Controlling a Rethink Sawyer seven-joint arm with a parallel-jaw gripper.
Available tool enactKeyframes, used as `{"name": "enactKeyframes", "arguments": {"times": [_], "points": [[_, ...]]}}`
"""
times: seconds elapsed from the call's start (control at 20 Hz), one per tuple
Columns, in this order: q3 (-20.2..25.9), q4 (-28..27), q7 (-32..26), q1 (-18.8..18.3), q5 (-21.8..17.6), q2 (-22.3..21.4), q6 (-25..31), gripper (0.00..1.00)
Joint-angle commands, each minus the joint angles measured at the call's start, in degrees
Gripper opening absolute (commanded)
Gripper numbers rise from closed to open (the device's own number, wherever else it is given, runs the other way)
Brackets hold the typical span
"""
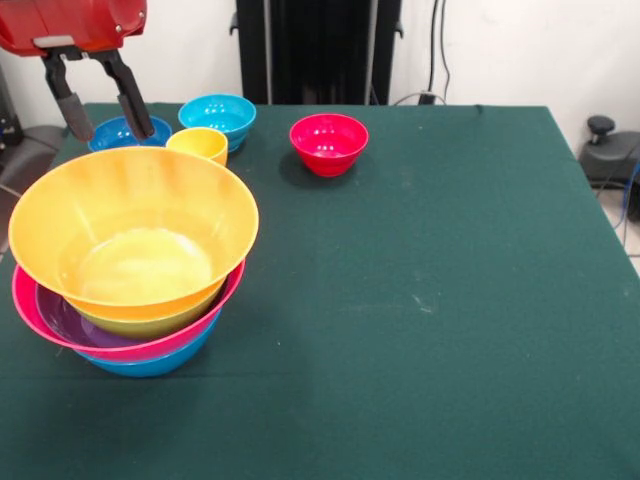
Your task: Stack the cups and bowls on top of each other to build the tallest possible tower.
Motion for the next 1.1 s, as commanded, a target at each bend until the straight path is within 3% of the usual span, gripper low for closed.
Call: {"name": "enactKeyframes", "arguments": {"times": [0.05, 0.4, 0.75, 1.1], "points": [[1.1, 2.2, -12.1, 1.7, -3.1, 1.2, 1.8, 1.0], [0.3, 5.4, -7.9, 3.1, -2.4, -4.1, 1.6, 1.0], [-2.2, 10.4, 0.3, 6.3, -1.4, -11.5, 0.5, 1.0], [-4.0, 12.8, 4.0, 8.4, -0.8, -13.4, -1.6, 1.0]]}}
